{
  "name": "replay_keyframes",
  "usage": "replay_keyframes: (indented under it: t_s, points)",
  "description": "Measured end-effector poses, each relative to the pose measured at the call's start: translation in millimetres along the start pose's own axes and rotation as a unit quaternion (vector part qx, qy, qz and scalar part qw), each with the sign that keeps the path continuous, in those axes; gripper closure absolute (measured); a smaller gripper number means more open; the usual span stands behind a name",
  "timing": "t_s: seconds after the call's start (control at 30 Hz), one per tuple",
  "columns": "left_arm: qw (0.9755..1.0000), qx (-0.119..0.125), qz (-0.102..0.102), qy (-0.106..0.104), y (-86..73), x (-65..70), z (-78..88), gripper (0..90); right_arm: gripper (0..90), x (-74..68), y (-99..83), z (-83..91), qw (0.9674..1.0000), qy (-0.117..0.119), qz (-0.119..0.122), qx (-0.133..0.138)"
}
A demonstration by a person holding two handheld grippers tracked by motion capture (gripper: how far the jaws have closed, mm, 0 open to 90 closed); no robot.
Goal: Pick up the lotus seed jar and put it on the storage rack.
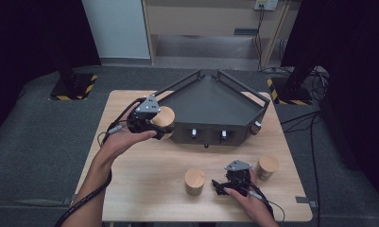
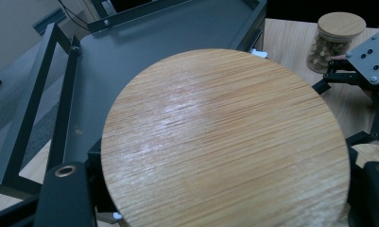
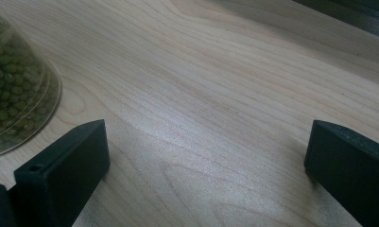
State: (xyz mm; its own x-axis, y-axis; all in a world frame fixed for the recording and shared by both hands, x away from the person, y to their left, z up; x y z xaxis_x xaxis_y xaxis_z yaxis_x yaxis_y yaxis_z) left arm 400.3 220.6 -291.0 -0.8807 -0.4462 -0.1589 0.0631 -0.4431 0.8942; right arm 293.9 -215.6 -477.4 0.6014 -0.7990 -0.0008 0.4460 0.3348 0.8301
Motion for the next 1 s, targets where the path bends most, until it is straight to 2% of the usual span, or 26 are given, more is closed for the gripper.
replay_keyframes:
  t_s: [0.5,1.0]
  points:
    - [0.9999,0.002,-0.007,-0.013,13.4,-4.0,-11.7,24.3,0.9,0.0,0.0,0.0,1.0000,0.000,0.000,0.000]
    - [0.9999,0.004,-0.010,-0.013,24.2,-8.9,-20.8,24.3,0.9,-0.2,-0.1,0.2,1.0000,0.000,0.000,0.000]
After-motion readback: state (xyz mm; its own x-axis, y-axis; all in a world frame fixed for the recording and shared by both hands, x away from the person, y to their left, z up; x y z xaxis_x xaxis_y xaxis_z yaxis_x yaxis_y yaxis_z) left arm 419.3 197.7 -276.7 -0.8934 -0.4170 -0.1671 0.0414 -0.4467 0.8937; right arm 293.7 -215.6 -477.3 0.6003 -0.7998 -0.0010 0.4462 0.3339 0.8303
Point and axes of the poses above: each handheld gripper's, and its own axes: z roughly backward along the jaws, y roughly out of its top, x roughly to its right, the point moved 5 cm from there along -z, roughly forward along the jaws, and after that the axes turned 10 degrees about x, right-handed, at the moved point
